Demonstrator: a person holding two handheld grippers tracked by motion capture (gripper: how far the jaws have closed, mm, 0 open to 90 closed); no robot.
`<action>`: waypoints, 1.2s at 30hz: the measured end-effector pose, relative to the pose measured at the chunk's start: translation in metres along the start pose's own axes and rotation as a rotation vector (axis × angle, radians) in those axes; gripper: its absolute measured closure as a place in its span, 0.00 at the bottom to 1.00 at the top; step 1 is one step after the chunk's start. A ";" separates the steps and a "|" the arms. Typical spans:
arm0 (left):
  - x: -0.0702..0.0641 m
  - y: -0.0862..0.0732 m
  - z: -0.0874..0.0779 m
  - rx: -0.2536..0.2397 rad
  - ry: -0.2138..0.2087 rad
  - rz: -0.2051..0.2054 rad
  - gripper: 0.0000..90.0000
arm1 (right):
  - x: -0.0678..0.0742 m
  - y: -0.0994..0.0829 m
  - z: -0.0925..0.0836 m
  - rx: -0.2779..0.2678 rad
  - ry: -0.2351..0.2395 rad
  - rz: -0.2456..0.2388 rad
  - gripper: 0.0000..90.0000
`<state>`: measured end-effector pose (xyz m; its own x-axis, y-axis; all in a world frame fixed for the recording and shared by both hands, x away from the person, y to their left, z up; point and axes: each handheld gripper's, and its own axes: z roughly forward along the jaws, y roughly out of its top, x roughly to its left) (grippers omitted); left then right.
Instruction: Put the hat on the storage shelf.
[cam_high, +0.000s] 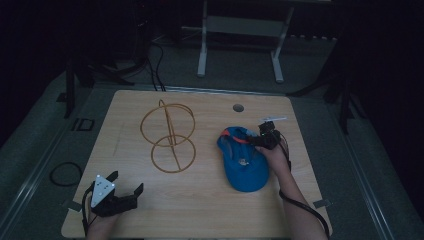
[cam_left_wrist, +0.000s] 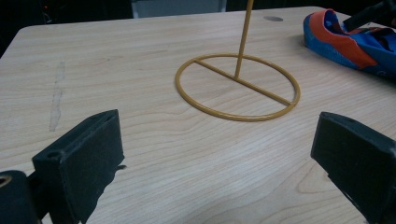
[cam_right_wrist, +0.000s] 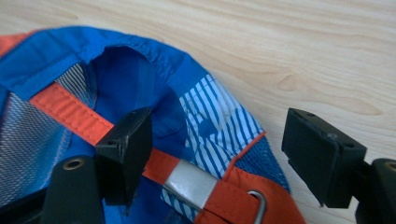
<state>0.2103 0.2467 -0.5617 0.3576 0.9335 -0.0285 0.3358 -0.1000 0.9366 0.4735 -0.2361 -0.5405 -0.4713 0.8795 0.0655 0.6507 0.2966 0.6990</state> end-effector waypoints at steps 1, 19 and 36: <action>0.000 0.000 0.000 -0.001 -0.001 0.000 0.03 | 0.002 0.000 0.003 0.007 -0.001 -0.006 0.27; -0.001 0.000 0.001 0.015 -0.001 0.004 0.03 | 0.023 -0.008 0.011 0.054 0.000 -0.191 0.89; -0.004 0.000 0.003 0.050 -0.030 0.007 0.03 | 0.030 0.002 -0.027 -0.053 -0.025 -0.212 0.94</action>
<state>0.2118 0.2420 -0.5631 0.3859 0.9219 -0.0336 0.3758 -0.1238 0.9184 0.4447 -0.2187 -0.5182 -0.5789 0.8086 -0.1048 0.5059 0.4570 0.7316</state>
